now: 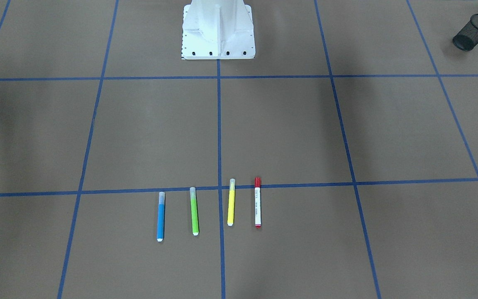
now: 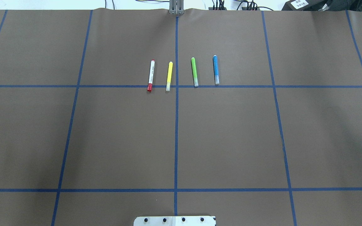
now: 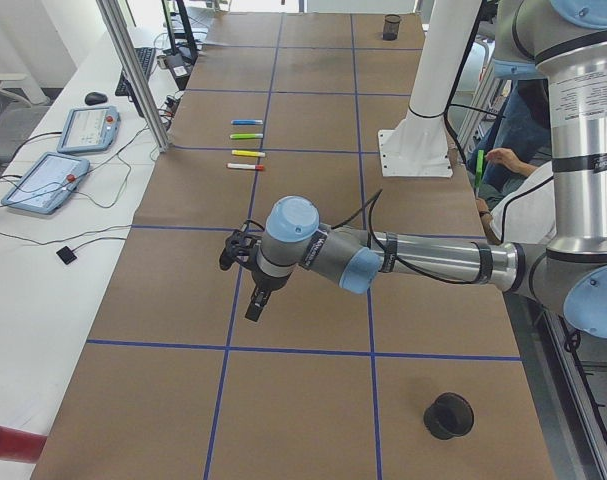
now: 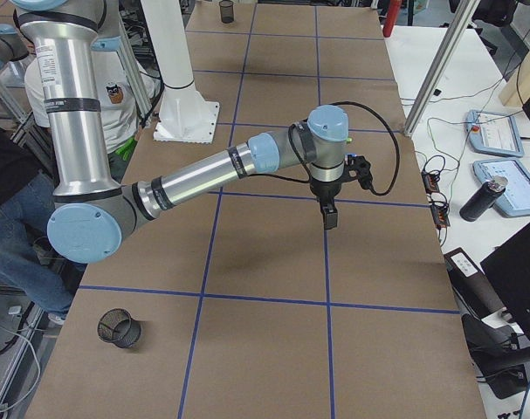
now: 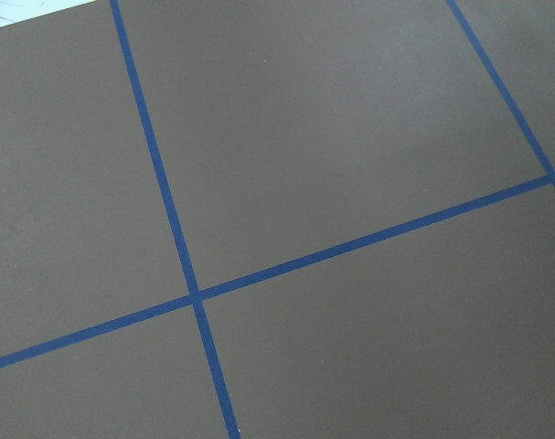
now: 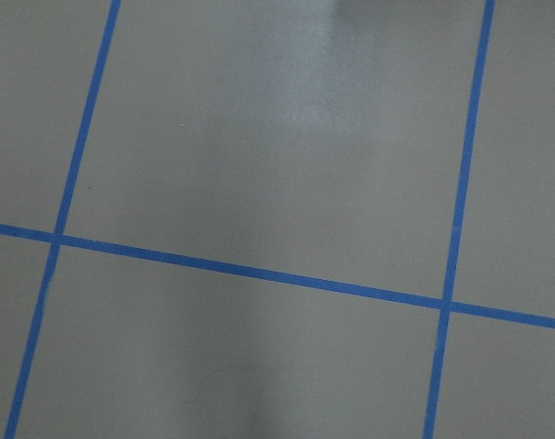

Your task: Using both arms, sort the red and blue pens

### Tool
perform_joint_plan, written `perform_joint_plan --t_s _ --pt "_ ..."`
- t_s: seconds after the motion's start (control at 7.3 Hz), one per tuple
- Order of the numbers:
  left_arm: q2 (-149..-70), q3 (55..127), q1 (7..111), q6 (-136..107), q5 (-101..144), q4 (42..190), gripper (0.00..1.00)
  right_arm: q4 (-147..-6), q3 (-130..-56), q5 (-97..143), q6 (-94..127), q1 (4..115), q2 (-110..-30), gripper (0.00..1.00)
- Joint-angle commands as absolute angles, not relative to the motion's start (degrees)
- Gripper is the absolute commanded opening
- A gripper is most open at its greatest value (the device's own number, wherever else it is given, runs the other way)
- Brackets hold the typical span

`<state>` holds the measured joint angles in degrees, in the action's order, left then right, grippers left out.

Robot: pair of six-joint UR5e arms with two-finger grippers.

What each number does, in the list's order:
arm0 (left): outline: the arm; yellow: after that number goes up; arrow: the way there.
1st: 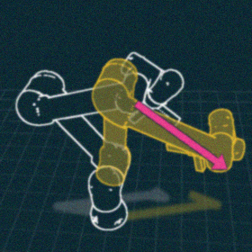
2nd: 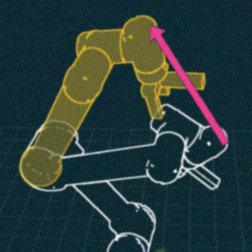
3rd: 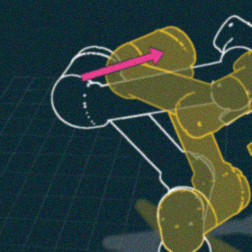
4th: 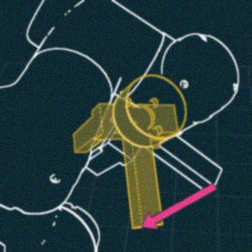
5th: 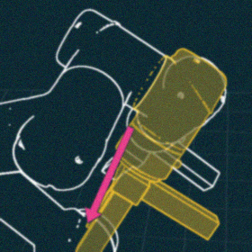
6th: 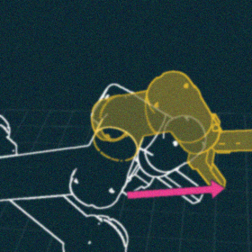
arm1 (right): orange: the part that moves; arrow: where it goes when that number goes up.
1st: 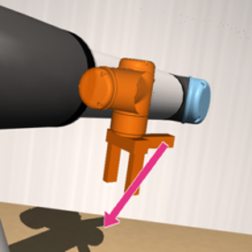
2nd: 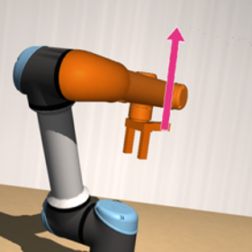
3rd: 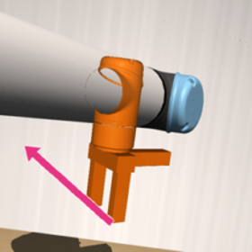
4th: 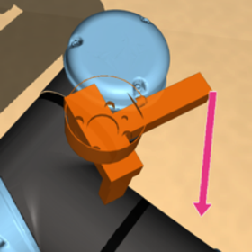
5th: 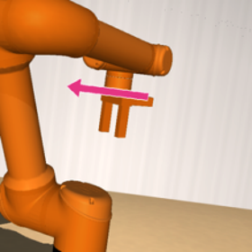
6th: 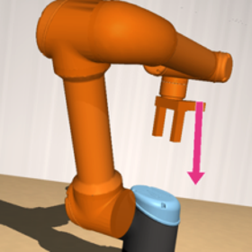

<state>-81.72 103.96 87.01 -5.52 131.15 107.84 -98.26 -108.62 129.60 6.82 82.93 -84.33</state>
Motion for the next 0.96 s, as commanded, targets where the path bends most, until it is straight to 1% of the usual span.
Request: perform_joint_plan --t_s 0.0,0.82 --pt "-86.0 103.7 84.5 -5.7 130.8 98.1 1.0 -98.3 -110.7 128.8 6.7 83.1 -87.7 1.0" --pt "-85.7 105.0 82.9 -5.4 131.6 99.3 1.0 -98.2 -111.6 129.8 7.0 83.1 -88.2 1.0"
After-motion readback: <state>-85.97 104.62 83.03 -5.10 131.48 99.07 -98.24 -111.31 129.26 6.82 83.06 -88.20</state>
